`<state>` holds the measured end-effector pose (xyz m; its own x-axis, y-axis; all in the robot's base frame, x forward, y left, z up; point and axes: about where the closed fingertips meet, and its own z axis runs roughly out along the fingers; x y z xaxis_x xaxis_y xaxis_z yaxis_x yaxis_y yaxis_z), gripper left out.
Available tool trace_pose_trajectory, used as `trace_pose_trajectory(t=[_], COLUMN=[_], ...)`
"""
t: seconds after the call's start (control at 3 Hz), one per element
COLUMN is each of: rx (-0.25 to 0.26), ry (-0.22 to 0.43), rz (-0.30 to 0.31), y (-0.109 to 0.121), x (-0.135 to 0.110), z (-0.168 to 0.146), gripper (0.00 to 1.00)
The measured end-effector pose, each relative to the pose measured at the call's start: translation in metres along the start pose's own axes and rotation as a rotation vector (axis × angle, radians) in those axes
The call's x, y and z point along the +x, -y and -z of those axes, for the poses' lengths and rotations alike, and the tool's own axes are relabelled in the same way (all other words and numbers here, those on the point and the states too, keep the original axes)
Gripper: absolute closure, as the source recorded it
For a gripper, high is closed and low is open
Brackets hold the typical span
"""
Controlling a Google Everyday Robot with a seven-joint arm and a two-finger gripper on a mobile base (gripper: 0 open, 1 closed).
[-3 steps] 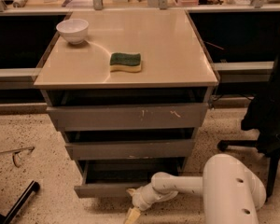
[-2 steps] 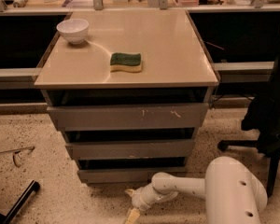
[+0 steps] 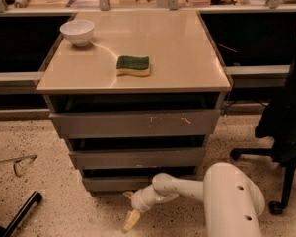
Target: Close bottom drawer
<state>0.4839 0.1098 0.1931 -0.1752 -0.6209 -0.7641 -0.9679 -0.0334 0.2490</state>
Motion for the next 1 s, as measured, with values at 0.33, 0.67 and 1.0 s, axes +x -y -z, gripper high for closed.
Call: trace_pose_trajectory(t=[0.33,0.67,1.0], rx=[0.061,0.125,0.125], ry=[0.002,-0.009,-0.009], rz=[0.054,0.079,0.079], y=[0.065,0.095,0.095], x=[-0.030,-0.041,-0.041], z=[0.006,0.017,0.017], gripper=[0.00,0.00,0.00])
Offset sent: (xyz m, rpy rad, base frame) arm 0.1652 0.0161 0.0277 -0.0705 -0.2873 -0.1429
